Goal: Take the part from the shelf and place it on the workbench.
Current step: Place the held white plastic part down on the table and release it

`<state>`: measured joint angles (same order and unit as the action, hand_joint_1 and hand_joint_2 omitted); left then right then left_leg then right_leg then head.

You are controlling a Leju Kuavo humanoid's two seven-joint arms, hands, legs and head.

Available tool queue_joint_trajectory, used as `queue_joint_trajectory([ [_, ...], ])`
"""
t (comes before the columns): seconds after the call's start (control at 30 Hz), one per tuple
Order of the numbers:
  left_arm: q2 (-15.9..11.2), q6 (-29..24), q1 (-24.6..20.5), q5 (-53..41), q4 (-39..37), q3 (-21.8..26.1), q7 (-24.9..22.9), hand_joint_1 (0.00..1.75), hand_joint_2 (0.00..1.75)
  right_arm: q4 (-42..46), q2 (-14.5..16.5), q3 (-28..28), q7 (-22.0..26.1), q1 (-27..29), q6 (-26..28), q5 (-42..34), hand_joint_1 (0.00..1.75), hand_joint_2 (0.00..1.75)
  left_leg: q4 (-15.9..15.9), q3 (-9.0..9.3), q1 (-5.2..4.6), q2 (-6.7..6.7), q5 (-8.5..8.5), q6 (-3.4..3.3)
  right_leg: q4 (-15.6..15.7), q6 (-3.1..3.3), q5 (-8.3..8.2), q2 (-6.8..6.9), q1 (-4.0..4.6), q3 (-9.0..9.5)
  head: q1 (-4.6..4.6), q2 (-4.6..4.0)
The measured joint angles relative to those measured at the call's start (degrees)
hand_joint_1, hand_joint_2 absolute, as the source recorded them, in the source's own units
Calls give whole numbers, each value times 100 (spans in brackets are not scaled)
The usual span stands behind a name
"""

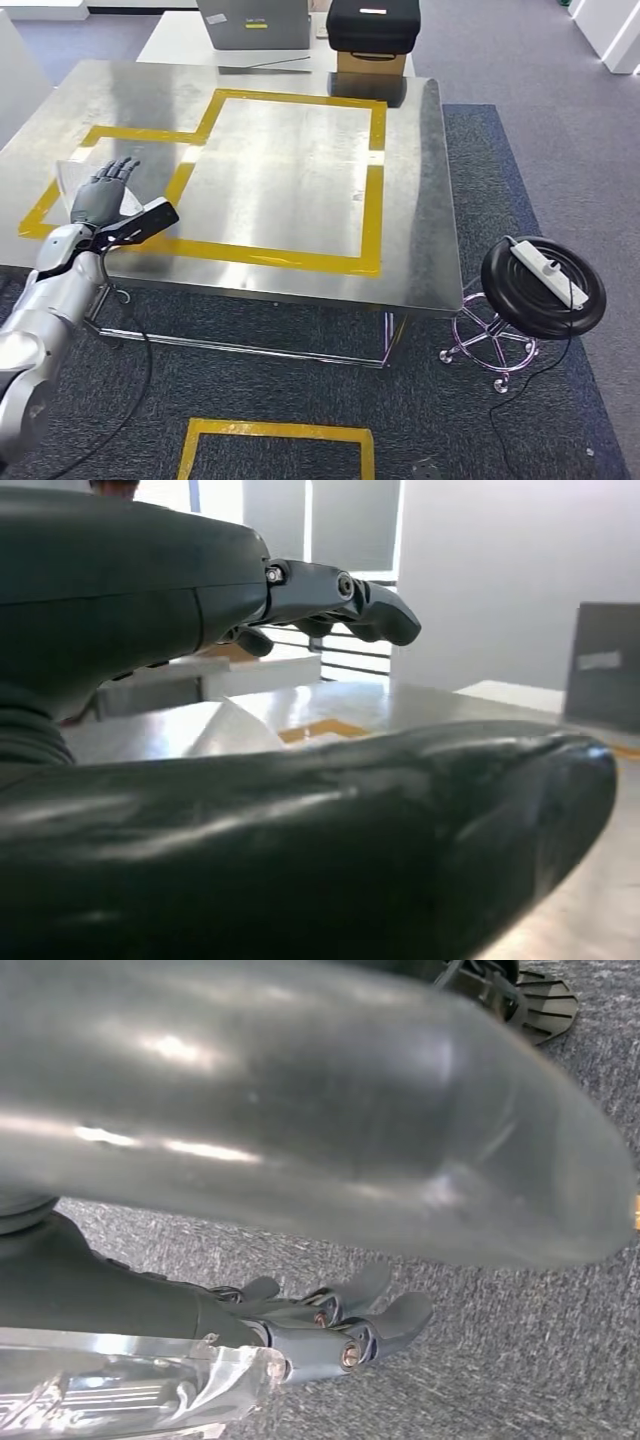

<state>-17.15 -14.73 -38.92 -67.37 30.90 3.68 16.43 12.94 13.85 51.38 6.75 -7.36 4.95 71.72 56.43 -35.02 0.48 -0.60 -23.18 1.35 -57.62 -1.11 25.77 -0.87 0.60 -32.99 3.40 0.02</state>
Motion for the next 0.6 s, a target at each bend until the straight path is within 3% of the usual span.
queue_joint_trajectory([
  [0.27, 614, 844, 718, 988, 1823, 287, 560, 0, 0, 0, -2, 1, 3, 38, 36, -17, 0, 0, 0, -1, 0, 0, -2, 0, 1, 0, 0, 0, 0, 0, -1, 0],
  [0.47, 734, 1358, 1271, 1610, 3019, 156, 897, 0, 0, 0, -2, 1, 39, 42, 45, -37, 0, 0, -1, -1, 2, 1, -3, 2, 0, 0, 1, 0, 2, -1, -1, 0],
  [0.6, 741, 1502, 1892, 2116, 3904, -78, 1165, 0, 0, 0, -2, 19, 85, 49, 68, -98, 0, 0, -2, 0, 2, 2, -9, 5, 1, 1, 4, -2, 2, 0, -1, 0],
])
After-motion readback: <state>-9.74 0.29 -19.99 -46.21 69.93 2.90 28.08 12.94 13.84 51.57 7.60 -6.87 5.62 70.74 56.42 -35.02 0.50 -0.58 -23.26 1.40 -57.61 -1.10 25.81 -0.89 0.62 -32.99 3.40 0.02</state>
